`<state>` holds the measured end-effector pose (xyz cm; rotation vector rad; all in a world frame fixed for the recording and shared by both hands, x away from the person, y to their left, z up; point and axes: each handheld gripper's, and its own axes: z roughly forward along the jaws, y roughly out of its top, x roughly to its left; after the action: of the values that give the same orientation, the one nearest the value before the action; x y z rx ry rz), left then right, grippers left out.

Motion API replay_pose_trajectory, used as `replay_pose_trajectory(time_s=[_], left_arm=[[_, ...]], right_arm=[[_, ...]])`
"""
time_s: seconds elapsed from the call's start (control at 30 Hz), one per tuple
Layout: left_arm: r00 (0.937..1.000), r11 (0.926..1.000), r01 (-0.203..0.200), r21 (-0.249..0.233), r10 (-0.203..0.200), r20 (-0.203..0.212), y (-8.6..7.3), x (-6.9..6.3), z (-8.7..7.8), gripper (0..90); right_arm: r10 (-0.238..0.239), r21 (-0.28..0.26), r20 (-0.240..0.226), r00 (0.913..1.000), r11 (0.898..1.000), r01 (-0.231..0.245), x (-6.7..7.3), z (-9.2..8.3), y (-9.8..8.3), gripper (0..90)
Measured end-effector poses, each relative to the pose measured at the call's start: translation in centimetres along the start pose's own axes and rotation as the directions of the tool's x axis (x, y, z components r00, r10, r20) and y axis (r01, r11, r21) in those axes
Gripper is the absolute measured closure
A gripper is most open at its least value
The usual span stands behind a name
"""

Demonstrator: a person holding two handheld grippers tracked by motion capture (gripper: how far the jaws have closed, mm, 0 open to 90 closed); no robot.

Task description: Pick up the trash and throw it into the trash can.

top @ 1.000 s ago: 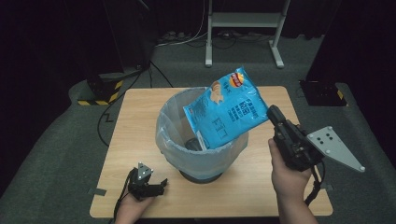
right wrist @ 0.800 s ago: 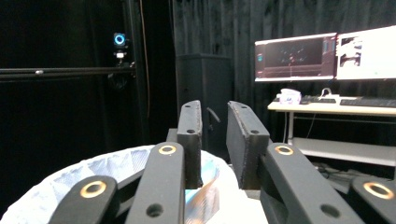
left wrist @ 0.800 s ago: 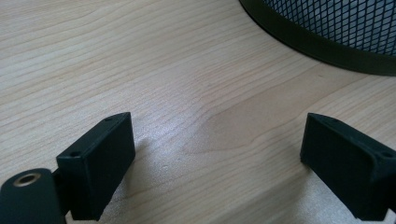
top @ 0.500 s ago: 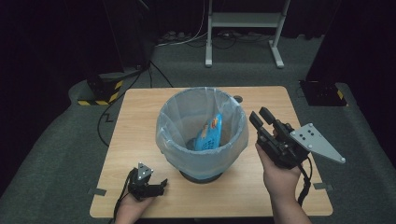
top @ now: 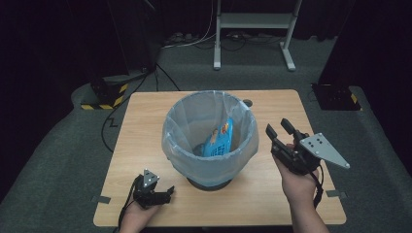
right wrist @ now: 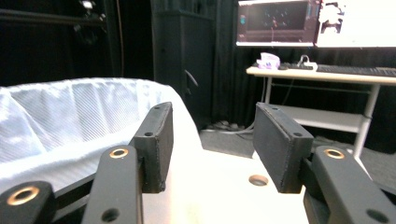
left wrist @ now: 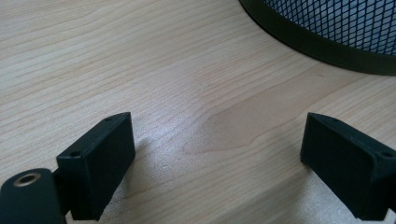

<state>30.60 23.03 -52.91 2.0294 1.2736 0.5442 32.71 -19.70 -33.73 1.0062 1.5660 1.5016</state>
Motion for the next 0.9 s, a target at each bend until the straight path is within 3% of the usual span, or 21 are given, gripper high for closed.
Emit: replay_pose_trajectory(time_s=[0.33, 0.47, 0.53, 0.6, 0.63, 0.67, 0.7, 0.87, 0.9], left_arm=[[1.0000, 1.0000, 0.000, -0.001, 0.000, 0.000, 0.0, 0.0, 0.0, 9.9], [1.0000, 1.0000, -0.001, -0.001, 0.001, 0.000, 0.0, 0.0, 0.0, 9.9], [1.0000, 1.0000, 0.000, 0.000, 0.000, 0.000, 0.0, 0.0, 0.0, 9.9], [1.0000, 1.0000, 0.000, -0.001, 0.000, 0.000, 0.0, 0.0, 0.0, 9.9], [1.0000, 1.0000, 0.000, -0.001, 0.000, 0.000, 0.0, 0.0, 0.0, 9.9], [1.0000, 1.0000, 0.000, -0.001, 0.000, 0.000, 0.0, 0.0, 0.0, 9.9], [1.0000, 1.0000, 0.000, -0.001, 0.000, 0.000, 0.0, 0.0, 0.0, 9.9], [1.0000, 1.0000, 0.000, -0.001, 0.000, 0.000, 0.0, 0.0, 0.0, 9.9], [1.0000, 1.0000, 0.000, -0.001, 0.000, 0.000, 0.0, 0.0, 0.0, 9.9]], right_arm=[[-0.027, 0.085, 0.051, 0.9983, 0.996, 0.022, -2.1, -0.2, -2.4, 39.7], [-0.039, 0.157, 0.069, 0.9969, 0.987, 0.027, -3.2, 0.2, -4.3, 36.4], [-0.048, 0.168, 0.067, 0.9966, 0.985, 0.036, -3.4, 0.3, -4.8, 38.0], [-0.080, 0.191, 0.071, 0.9943, 0.979, 0.065, -3.7, 0.5, -5.7, 38.3], [-0.109, 0.230, 0.071, 0.9915, 0.969, 0.090, -4.0, 0.9, -6.7, 38.3], [-0.109, 0.230, 0.071, 0.9915, 0.969, 0.090, -4.0, 0.9, -6.7, 38.3], [-0.121, 0.256, 0.070, 0.9901, 0.961, 0.100, -4.4, 1.2, -7.7, 38.5], [-0.109, 0.309, 0.065, 0.9919, 0.947, 0.084, -5.2, 1.9, -10.0, 40.2], [-0.107, 0.343, 0.067, 0.9921, 0.936, 0.078, -5.6, 2.1, -11.1, 40.1]])
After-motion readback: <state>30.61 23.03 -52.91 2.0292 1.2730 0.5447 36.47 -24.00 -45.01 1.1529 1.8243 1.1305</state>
